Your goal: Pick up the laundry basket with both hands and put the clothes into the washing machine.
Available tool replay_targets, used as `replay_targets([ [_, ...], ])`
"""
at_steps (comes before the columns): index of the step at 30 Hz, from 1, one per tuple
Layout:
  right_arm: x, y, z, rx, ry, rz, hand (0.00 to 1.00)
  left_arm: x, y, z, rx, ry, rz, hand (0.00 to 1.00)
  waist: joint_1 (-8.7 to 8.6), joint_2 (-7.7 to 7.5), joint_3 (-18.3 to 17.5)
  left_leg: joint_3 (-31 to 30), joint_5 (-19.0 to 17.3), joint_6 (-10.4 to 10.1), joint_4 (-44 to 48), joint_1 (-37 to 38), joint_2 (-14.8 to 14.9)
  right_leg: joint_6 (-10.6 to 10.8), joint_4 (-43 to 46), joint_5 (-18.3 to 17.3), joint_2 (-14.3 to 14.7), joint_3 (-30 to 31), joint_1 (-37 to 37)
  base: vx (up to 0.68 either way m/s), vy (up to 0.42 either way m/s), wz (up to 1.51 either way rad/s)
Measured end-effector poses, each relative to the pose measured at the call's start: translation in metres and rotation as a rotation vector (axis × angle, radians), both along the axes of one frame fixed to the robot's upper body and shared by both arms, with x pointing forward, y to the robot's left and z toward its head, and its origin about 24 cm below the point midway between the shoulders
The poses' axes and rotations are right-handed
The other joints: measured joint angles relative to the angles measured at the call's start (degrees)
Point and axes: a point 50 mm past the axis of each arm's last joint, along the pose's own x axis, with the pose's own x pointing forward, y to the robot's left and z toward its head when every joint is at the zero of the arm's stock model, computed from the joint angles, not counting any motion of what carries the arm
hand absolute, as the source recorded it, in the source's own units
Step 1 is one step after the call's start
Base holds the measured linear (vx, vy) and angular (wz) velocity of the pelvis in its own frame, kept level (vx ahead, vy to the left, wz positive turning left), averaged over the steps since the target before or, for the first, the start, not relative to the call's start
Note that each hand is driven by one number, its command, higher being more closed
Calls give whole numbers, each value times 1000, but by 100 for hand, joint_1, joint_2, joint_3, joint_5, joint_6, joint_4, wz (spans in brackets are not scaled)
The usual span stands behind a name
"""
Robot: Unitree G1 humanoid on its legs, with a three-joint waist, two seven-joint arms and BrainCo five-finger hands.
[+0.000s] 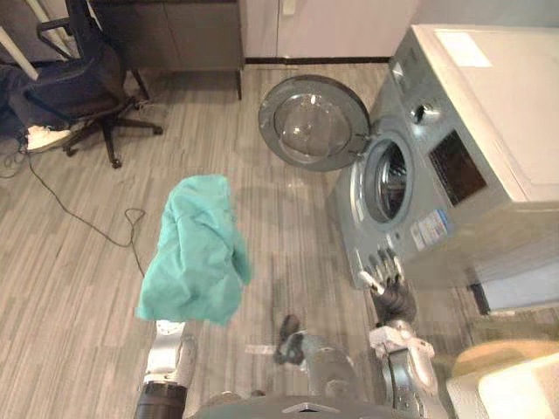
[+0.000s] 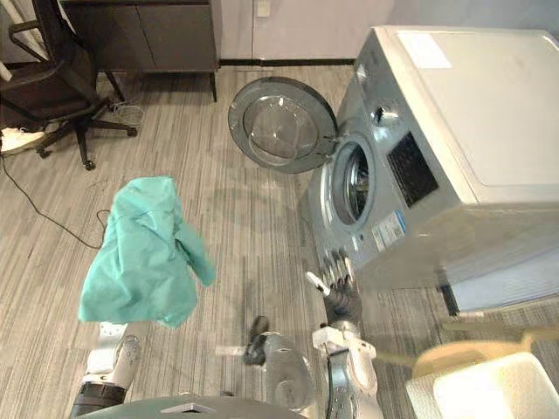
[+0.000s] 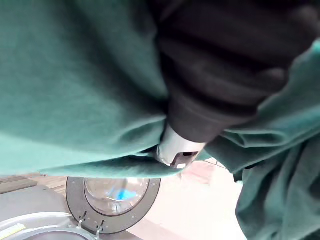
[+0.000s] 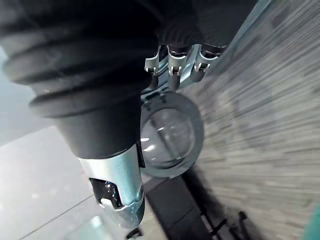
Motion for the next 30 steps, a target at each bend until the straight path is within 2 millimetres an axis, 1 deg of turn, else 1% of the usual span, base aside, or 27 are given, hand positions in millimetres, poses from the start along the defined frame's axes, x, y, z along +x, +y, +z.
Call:
replay_targets([
  [2, -7, 0, -10, -24, 79, 4, 0, -5, -6, -5, -19, 24, -8, 100, -11, -10, 66, 258, 238, -75, 1371, -273, 385, 53, 79, -293, 17, -16, 360, 599, -17, 33],
  [3, -13, 4, -15, -48, 129, 11, 0, -11, -6, -10, -27, 49, -1, 100, 40, -5, 114, 544, 1095, 99, 3025, -615, 1000, 125, 44, -489, 137, 126, 796, 634, -27, -60],
  [4, -15, 7, -19, -84, 167, 13, 0, -18, -4, -15, -27, 74, 9, 100, 241, -7, 102, 728, 1745, 239, 4384, -960, 1669, 153, -37, -598, 309, 422, 1154, 505, -15, -95],
  [6, -17, 7, -26, -103, 212, 2, 0, -27, -1, -19, -31, 95, 23, 100, 424, -48, 102, 713, 1767, 215, 5516, -1512, 2216, 219, -205, -692, 391, 794, 1515, 434, 10, -125],
  [7, -24, 5, -38, -114, 281, -2, 0, -31, -1, -22, -32, 107, 26, 100, 497, -83, 59, 750, 1681, 225, 5623, -1850, 2429, 268, -420, -684, 374, 1041, 1715, 410, 37, -102],
  [8, -27, 3, -44, -123, 318, -10, 0, -33, -1, -22, -34, 110, 28, 100, 507, -71, 50, 784, 1608, 227, 5549, -1974, 2510, 300, -518, -670, 356, 1176, 1832, 394, 82, -88],
  [9, -35, 0, -55, -161, 401, -11, 0, -38, 0, -24, -34, 122, 34, 100, 543, -135, 52, 830, 1495, 237, 5150, -2171, 2561, 421, -722, -644, 297, 1419, 2017, 378, 141, -81],
  [10, -39, -1, -61, -196, 450, -4, 0, -40, 1, -26, -34, 131, 37, 100, 593, -133, 43, 837, 1381, 244, 4657, -2244, 2546, 490, -843, -633, 240, 1582, 2132, 433, 214, -101],
  [11, -43, -1, -67, -241, 500, 17, 0, -42, 2, -26, -35, 137, 39, 100, 658, -142, 42, 841, 1241, 212, 3770, -2245, 2436, 613, -944, -656, 140, 1804, 2256, 346, 215, -85],
  [12, -46, -1, -70, -263, 528, 26, 0, -43, 2, -26, -35, 136, 39, 100, 680, -153, 34, 784, 1187, 174, 3191, -2251, 2318, 700, -983, -679, 70, 1914, 2308, 350, 264, -77],
  [13, -48, -1, -75, -282, 560, 33, 0, -44, 3, -24, -35, 131, 38, 100, 716, -170, 24, 660, 1155, 62, 2392, -2247, 2117, 810, -1004, -730, -41, 2046, 2360, 284, 235, -71],
  [14, -50, -2, -81, -299, 597, 40, 0, -43, 3, -22, -30, 119, 35, 100, 753, -205, 0, 423, 1237, -171, 1192, -2227, 1785, 994, -990, -810, -213, 2240, 2365, 362, 321, -76],
  [15, -53, -4, -85, -315, 623, 48, 0, -42, 3, -21, -27, 114, 35, 100, 760, -196, -18, 257, 1374, -372, 381, -2154, 1559, 1153, -978, -882, -301, 2382, 2355, 388, 367, -89],
  [16, -52, -8, -87, -334, 637, 54, 0, -42, 2, -21, -30, 114, 36, 100, 775, -95, -84, 124, 1654, -433, -475, -2081, 1419, 1395, -940, -986, -336, 2601, 2333, 409, 409, -81],
  [17, -52, -10, -88, -341, 641, 57, 0, -43, 3, -21, -32, 115, 39, 100, 779, -28, -121, 62, 1943, -400, -660, -2053, 1424, 1517, -908, -1056, -326, 2713, 2320, 450, 453, -105],
  [18, -48, -7, -93, -327, 656, 66, 0, -43, 10, -23, -16, 123, 62, 100, 772, -218, -173, 162, 2097, -320, -321, -1971, 1322, 1703, -810, -1170, -547, 3015, 2344, 466, 431, -97],
  [19, -50, -2, -95, -307, 652, 66, 0, -43, 14, -23, -12, 125, 81, 100, 754, -423, -256, 348, 1661, -239, 91, -1981, 1249, 1773, -702, -1097, -761, 3196, 2311, 460, 412, -90],
  [20, -51, 0, -96, -297, 655, 64, 0, -43, 14, -23, -11, 124, 82, 100, 764, -504, -297, 470, 1468, -213, 252, -1962, 1243, 1772, -558, -1087, -847, 3303, 2246, 505, 455, -73],
  [21, -51, 5, -101, -274, 666, 75, 0, -43, 15, -23, -4, 124, 78, 100, 761, -646, -312, 714, 1180, -179, 410, -1798, 1201, 1832, 66, -1051, -1019, 3458, 1990, 445, 434, -69],
  [22, -50, 9, -106, -237, 673, 91, 0, -43, 16, -25, 3, 133, 72, 100, 673, -640, -285, 854, 1063, -118, 316, -1569, 1111, 2100, 1055, -864, -1149, 3576, 1502, 414, 390, -58],
  [23, -49, 10, -108, -217, 679, 94, 0, -43, 16, -26, 6, 137, 68, 100, 602, -638, -281, 906, 1054, -103, 217, -1429, 1085, 2197, 1535, -801, -1165, 3645, 1262, 290, 232, -35],
  [24, -47, 11, -111, -183, 680, 78, 0, -43, 16, -28, 6, 142, 68, 100, 520, -589, -252, 964, 1054, -104, 30, -1167, 1079, 2148, 2138, -825, -1085, 3585, 911, 270, 151, -32],
  [25, -44, 10, -112, -161, 674, 69, 0, -43, 15, -30, 6, 149, 67, 100, 490, -557, -235, 1079, 1058, -110, -183, -888, 1079, 1928, 2304, -942, -1028, 3388, 625, 257, 113, -36],
  [26, -42, 10, -113, -147, 671, 65, 0, -42, 15, -31, 6, 153, 65, 100, 475, -544, -231, 1095, 1059, -111, -268, -777, 1079, 1860, 2266, -981, -1003, 3271, 503, 236, 33, -29],
  [28, -40, 6, -115, -127, 666, 47, 0, -37, 12, -37, 8, 172, 48, 100, 438, -516, -232, 1081, 1090, -162, -405, -624, 1067, 1743, 1564, -974, -943, 2788, 140, 205, -43, 0],
  [29, -40, 5, -117, -122, 678, 42, 0, -36, 13, -41, 16, 188, 37, 100, 436, -533, -241, 1050, 1126, -220, -456, -589, 1023, 1600, 827, -682, -825, 2622, 110, 251, -94, 17],
  [30, -46, 4, -122, -105, 709, 31, 0, -36, 16, -48, 35, 215, 26, 100, 431, -677, -287, 972, 1166, -278, -469, -538, 843, 1455, 110, 113, -744, 2692, 100, 262, -116, 14],
])
